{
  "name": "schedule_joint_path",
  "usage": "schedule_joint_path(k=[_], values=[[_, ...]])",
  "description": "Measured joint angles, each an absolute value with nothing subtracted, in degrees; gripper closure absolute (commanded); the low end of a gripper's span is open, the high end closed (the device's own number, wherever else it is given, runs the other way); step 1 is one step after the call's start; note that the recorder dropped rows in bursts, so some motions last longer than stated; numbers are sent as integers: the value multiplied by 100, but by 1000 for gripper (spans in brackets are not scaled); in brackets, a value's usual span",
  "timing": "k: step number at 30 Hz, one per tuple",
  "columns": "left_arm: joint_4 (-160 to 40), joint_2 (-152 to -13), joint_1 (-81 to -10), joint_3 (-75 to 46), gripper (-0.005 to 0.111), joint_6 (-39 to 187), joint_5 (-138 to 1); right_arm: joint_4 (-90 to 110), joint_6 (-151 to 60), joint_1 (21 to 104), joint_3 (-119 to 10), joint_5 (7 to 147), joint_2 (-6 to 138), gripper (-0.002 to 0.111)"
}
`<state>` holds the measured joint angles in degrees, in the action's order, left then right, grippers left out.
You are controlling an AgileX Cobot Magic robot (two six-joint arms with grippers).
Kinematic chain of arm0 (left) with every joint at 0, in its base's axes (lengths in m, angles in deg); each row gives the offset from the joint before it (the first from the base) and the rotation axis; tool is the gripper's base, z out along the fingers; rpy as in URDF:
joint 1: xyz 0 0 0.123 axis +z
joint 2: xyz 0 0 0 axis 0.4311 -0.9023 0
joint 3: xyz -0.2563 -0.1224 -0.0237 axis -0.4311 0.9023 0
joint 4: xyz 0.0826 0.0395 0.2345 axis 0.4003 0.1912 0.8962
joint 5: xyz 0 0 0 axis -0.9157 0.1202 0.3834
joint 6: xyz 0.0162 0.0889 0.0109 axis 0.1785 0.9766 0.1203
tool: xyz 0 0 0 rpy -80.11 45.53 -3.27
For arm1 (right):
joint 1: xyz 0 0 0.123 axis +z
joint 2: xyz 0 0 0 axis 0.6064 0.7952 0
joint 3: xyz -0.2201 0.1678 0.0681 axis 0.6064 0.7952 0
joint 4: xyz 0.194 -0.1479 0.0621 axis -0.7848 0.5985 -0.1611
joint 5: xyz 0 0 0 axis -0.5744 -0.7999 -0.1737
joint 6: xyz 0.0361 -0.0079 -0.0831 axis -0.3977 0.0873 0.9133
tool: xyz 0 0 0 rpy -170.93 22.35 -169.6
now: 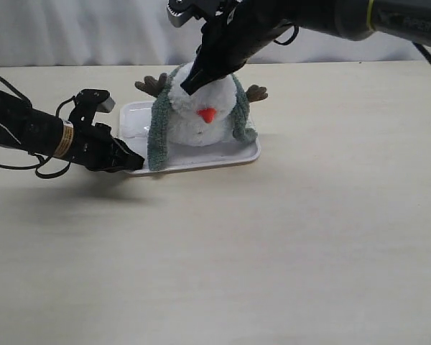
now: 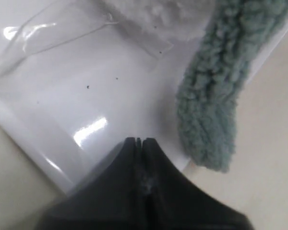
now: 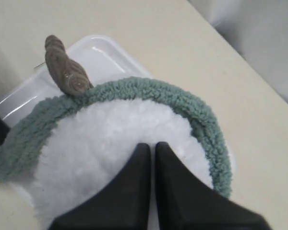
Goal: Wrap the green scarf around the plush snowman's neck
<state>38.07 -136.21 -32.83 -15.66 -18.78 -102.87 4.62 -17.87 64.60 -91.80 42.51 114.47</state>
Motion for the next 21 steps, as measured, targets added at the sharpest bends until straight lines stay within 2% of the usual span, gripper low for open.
schedule_joint_path(k=[6, 21], values=[[3799, -13621, -3283, -1552, 107, -1878, -10296, 462, -1930, 6380, -9750, 4594, 11880, 104], [3799, -13621, -3283, -1552, 107, -1874, -10296, 450, -1899, 6380, -9892, 4411, 12124, 104]])
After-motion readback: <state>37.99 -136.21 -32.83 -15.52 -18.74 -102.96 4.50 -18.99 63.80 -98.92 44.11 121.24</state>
